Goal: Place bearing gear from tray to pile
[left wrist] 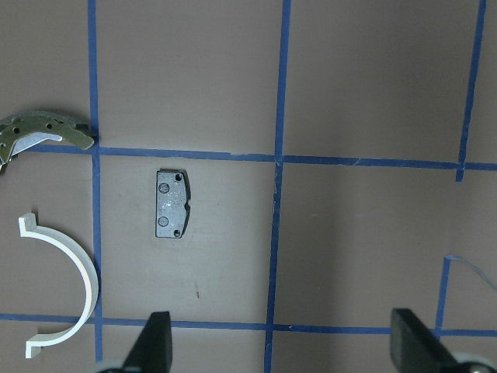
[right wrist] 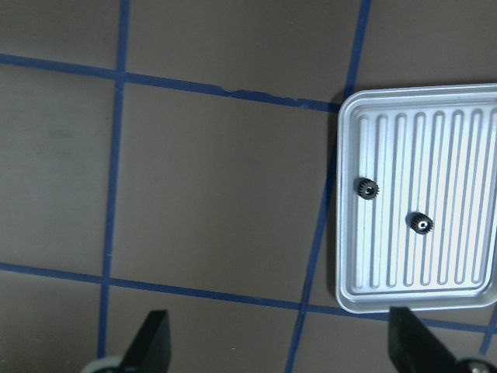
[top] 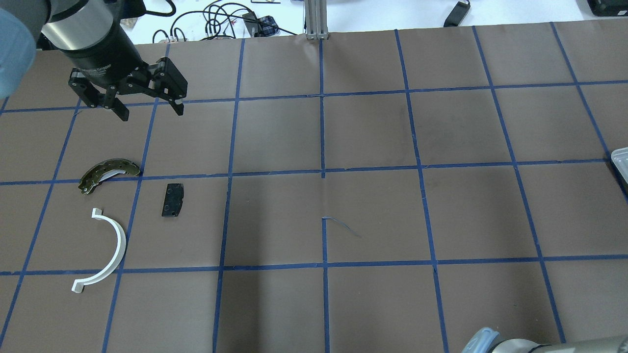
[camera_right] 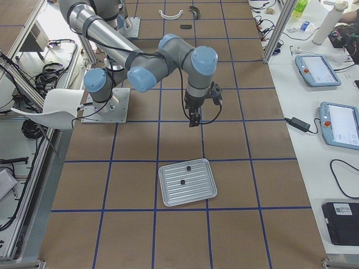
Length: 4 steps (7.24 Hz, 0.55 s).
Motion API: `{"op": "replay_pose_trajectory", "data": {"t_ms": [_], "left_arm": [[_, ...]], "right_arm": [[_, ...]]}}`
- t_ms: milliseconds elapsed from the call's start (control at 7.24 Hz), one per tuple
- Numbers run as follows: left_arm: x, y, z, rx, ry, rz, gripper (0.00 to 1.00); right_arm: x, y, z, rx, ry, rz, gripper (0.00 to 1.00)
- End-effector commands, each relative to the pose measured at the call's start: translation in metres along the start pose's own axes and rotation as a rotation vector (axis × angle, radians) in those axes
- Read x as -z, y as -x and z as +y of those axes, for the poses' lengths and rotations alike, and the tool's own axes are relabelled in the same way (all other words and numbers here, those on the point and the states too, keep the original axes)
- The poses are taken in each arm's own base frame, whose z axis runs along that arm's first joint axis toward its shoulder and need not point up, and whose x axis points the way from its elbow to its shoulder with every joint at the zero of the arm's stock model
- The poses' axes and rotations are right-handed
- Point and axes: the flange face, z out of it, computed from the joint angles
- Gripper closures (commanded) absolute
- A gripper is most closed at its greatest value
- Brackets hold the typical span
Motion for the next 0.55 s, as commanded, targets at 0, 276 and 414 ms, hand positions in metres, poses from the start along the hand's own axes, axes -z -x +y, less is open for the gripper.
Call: {"op": "replay_pose_trajectory", "data": {"t_ms": [0,276,414], "left_arm": [[0.000,0.000,0.000,0.000,0.001,0.000,0.00],[-0.001,0.000,0.000,0.000,0.002,0.000,0.00],[-0.001,0.000,0.000,0.000,0.002,0.000,0.00]], "right_arm": [[-0.079,-0.091,0.005,0.049,-0.021,0.026,0.00],[-0.136,-0.138,0.025,-0.011,-0.005,-0.008,0.00],[-0.152,-0.147,0.022,0.000,-0.008,0.007,0.00]]}}
